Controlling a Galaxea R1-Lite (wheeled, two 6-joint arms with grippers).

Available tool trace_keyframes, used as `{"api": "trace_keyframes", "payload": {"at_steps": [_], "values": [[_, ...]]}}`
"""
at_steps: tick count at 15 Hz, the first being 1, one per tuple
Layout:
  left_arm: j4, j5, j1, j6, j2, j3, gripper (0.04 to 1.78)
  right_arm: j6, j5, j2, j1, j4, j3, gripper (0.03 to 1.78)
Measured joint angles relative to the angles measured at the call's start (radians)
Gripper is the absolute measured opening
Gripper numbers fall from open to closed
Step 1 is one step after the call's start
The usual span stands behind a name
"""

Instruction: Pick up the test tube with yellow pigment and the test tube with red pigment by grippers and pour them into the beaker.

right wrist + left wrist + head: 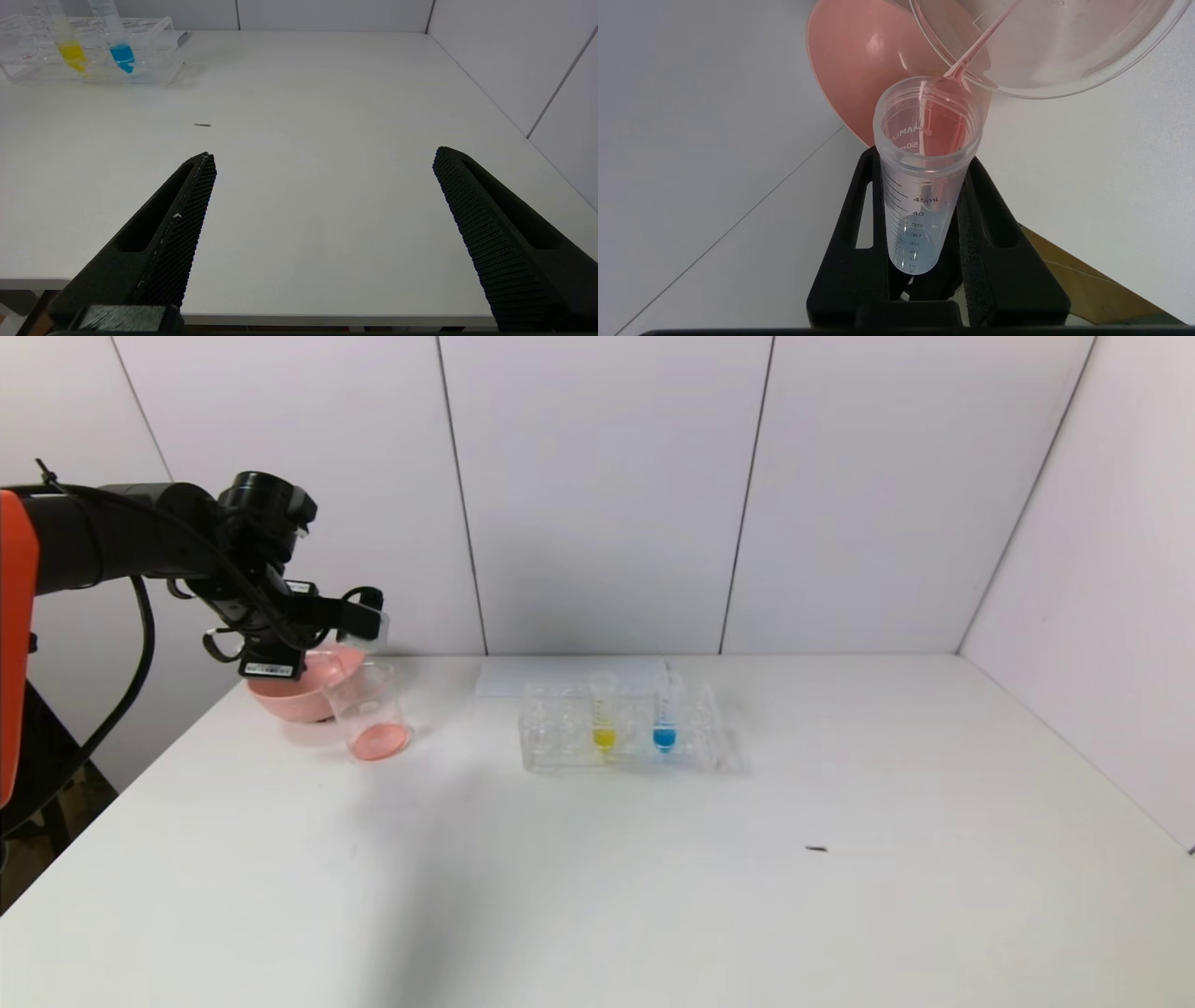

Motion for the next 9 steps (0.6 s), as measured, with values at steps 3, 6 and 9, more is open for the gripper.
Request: {"api": "trace_keyframes", "payload": {"at_steps": [3, 6, 9], "values": [[-0.003, 0.006, -0.003, 0.008, 0.0, 0.0, 0.45, 0.0, 0.0, 0.0, 0.0, 0.0, 0.0, 1.7], [-0.009, 0.015, -0.003, 0.019, 0.0, 0.0, 0.45, 0.0, 0.0, 0.0, 0.0, 0.0, 0.0, 1.7], [-0.011, 0.018, -0.005, 0.02, 0.0, 0.0, 0.45, 0.0, 0.0, 0.0, 0.0, 0.0, 0.0, 1.7]]}}
